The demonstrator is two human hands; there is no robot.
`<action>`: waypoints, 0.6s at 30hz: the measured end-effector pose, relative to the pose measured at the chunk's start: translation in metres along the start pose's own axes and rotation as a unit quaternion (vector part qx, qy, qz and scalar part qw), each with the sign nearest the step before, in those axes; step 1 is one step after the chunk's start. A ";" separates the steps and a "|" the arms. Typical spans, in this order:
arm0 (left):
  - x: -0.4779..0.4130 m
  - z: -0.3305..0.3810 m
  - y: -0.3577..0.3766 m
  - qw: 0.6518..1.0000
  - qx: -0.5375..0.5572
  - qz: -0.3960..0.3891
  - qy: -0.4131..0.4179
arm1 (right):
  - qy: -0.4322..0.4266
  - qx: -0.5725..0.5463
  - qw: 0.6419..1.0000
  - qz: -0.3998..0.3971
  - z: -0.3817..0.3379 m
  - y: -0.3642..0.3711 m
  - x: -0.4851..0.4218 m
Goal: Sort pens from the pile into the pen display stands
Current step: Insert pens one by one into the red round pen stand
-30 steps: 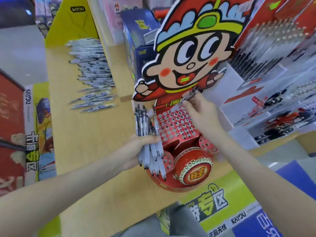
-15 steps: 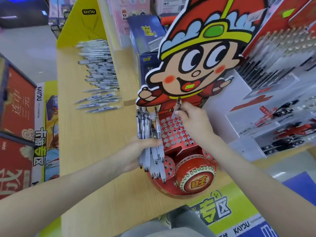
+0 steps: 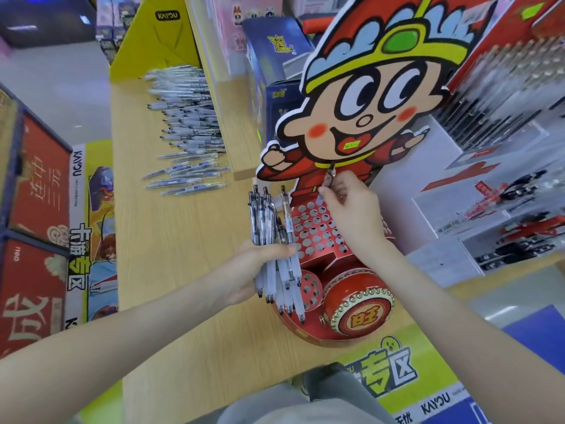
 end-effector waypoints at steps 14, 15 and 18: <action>-0.006 -0.011 0.009 0.998 -0.018 -0.009 0.053 | 0.040 0.009 0.997 -0.066 0.007 -0.006 0.002; -0.007 -0.012 0.009 0.998 -0.019 -0.009 0.056 | 0.056 0.001 0.997 -0.049 0.004 -0.009 0.007; -0.008 -0.013 0.012 0.998 -0.028 -0.021 0.057 | 0.087 -0.072 0.990 -0.088 -0.015 -0.017 0.022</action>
Point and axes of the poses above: each hand's wrist, its own x-axis away from the middle knuckle, its own y-axis out of the palm, z = x × y, the point moved 1 cm from there along -x, towards the middle knuckle, and after that the axes turned 13 degrees about -y, right-handed, at the moved point
